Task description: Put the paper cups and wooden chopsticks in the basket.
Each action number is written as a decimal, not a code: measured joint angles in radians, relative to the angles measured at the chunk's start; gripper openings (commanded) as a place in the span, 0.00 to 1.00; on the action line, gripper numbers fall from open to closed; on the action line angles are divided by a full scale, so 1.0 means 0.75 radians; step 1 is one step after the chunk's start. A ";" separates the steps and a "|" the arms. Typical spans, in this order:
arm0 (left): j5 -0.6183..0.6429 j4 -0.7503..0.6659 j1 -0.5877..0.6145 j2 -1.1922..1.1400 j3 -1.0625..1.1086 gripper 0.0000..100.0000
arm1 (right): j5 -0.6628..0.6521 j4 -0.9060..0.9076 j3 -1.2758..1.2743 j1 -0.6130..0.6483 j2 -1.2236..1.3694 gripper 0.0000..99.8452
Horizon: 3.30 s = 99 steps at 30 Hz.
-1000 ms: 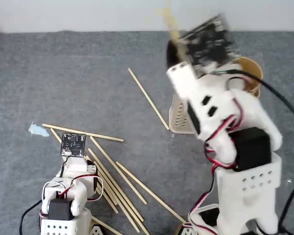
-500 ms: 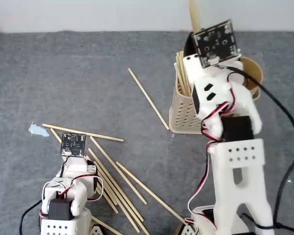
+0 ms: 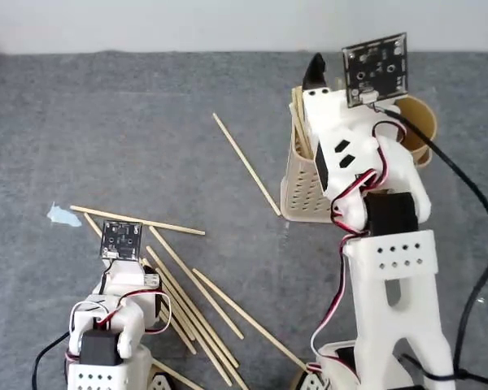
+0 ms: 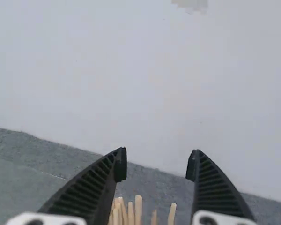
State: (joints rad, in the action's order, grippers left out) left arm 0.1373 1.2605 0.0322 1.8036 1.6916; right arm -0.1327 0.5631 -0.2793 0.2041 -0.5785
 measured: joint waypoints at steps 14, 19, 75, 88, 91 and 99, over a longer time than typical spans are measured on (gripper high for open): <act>0.000 0.000 0.000 0.000 0.000 0.01 | 0.004 0.462 0.288 0.360 0.497 0.22; 0.000 0.000 0.000 0.000 0.000 0.01 | 0.004 0.520 0.417 0.409 0.847 0.22; 0.000 0.000 0.000 0.000 0.000 0.01 | -0.059 1.395 1.344 0.483 1.839 0.01; 0.000 0.000 0.000 0.000 0.000 0.01 | -0.059 1.547 1.344 0.604 1.839 0.16; 0.000 0.000 0.000 0.000 0.000 0.01 | -0.059 1.540 1.344 0.661 1.839 0.16; 0.000 0.000 0.000 0.000 0.000 0.01 | -0.059 1.436 1.344 0.745 1.839 0.16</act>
State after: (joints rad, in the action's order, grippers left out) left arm 0.1373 1.2605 0.0322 1.8036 1.6916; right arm -0.1772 1.6402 0.7288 0.7626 0.8009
